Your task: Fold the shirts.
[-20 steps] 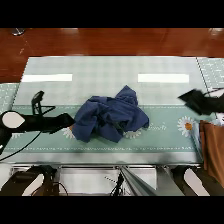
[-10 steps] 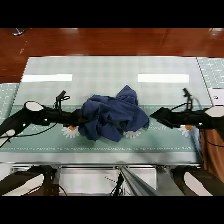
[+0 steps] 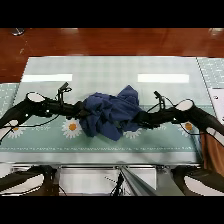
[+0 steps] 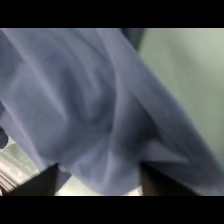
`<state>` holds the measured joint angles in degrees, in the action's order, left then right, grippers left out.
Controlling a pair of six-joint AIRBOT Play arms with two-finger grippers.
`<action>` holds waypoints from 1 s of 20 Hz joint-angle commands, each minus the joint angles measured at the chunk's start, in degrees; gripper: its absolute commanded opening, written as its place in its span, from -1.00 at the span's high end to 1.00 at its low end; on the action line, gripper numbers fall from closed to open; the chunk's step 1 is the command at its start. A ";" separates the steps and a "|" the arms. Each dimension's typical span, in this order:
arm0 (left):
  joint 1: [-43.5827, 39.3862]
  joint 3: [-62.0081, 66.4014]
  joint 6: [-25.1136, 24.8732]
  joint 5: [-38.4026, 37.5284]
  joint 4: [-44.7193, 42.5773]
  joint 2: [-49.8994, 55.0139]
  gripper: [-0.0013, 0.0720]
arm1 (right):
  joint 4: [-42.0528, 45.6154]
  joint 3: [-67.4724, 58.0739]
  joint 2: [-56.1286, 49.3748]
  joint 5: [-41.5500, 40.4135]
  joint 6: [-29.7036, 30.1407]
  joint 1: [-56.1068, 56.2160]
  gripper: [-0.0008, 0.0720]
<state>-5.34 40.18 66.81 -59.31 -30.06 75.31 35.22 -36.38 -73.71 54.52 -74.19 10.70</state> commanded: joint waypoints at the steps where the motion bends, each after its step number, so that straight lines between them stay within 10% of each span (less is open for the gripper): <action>1: -0.02 0.55 -0.15 -0.72 0.09 0.17 0.91 | -0.79 -4.28 -4.68 -3.13 -0.94 3.41 -0.38; 4: 0.09 2.32 -0.15 -0.79 0.09 -0.20 0.91 | 0.96 -9.40 -5.11 -1.77 -0.98 3.41 0.00; 5: 0.09 3.67 -0.13 -0.94 0.11 -0.52 0.91 | 2.01 -11.30 -5.11 -0.70 -0.72 3.41 0.93; 20: 12.59 73.75 6.86 -7.63 -3.43 -16.81 0.91 | 29.07 -89.29 12.11 17.11 -6.86 -9.22 0.93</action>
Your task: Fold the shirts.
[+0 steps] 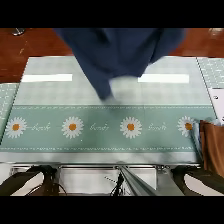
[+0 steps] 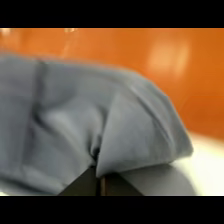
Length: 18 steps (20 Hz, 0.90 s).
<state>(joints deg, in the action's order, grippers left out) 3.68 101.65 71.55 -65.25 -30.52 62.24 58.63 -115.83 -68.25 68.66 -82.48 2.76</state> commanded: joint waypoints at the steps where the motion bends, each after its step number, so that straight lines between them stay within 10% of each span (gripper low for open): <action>1: 4.63 14.12 3.13 -2.78 -6.32 -6.19 0.91 | 6.95 -8.68 10.54 3.56 2.03 -1.29 0.93; 7: 6.05 14.45 7.26 -4.13 -28.13 -21.97 0.91 | 16.87 0.17 29.22 6.12 0.90 -1.29 0.93; 14: 6.05 5.14 12.76 -25.11 -21.00 -24.37 0.91 | 16.44 6.08 31.32 15.50 -1.07 -1.29 0.93; 18: 5.97 -17.33 12.07 -23.98 -19.80 -24.09 0.91 | 16.52 23.52 30.82 12.74 -1.09 -1.29 0.93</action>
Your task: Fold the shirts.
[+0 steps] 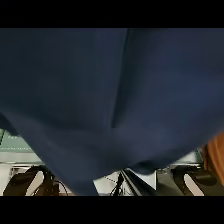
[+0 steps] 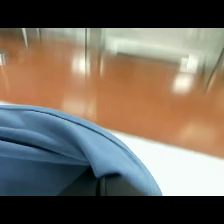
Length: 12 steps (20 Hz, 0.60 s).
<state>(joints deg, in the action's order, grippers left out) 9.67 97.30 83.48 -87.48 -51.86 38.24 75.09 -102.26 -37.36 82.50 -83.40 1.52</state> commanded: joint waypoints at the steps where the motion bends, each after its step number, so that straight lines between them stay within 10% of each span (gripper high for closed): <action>1: -0.20 -19.43 -0.76 1.70 1.57 0.13 0.91 | 0.07 15.12 -0.87 -3.28 -0.17 -0.04 0.93; 6: -4.24 -42.58 -3.32 25.16 1.62 8.76 0.91 | -0.79 27.21 -15.45 -17.44 -0.17 -0.04 0.93; 12: -10.78 -37.11 -3.28 43.71 3.08 29.86 0.91 | -10.75 15.32 -42.25 -25.68 -0.61 -0.04 0.93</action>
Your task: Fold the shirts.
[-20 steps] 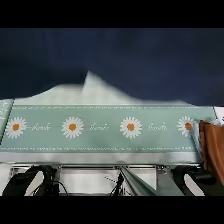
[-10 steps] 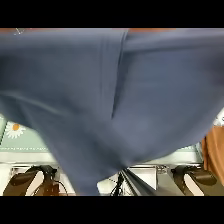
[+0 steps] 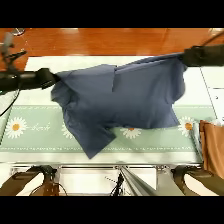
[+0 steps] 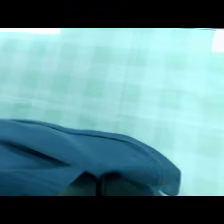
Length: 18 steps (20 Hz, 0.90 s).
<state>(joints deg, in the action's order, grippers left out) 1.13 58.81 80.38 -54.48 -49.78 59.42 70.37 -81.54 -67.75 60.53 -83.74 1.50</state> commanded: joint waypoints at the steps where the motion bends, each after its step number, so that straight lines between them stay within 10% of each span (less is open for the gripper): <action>1: -2.19 3.39 -0.15 11.39 1.79 11.87 0.91 | -8.15 -9.16 -16.65 -3.50 -0.35 -0.02 0.93; 5: -1.79 8.96 -0.15 9.25 6.43 20.57 0.89 | -16.37 -18.45 -29.64 -2.91 -3.61 -0.92 0.93; 6: -1.84 9.03 -0.15 8.72 7.48 21.05 0.53 | -19.21 -19.52 -31.54 -2.49 -4.87 -1.77 0.76; 7: -1.86 9.03 -0.17 7.23 7.43 21.14 -0.66 | -23.12 -19.96 -32.83 -1.49 -4.59 -3.13 -0.28; 8: -1.42 9.29 -0.74 4.20 7.10 21.14 -0.96 | -26.71 -19.93 -33.38 0.39 -2.67 -4.76 -0.74; 14: 13.75 12.24 -3.67 -23.98 2.99 19.50 -0.96 | -16.22 -18.51 -27.69 24.09 4.72 -16.17 -0.74; 18: 21.44 -7.08 -9.29 -24.30 2.99 9.79 -0.96 | -0.13 5.66 -13.64 18.97 1.73 -24.94 -0.71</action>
<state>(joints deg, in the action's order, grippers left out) 17.32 61.47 74.72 -74.59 -46.41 74.17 60.14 -89.25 -89.25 79.83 -80.60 -17.54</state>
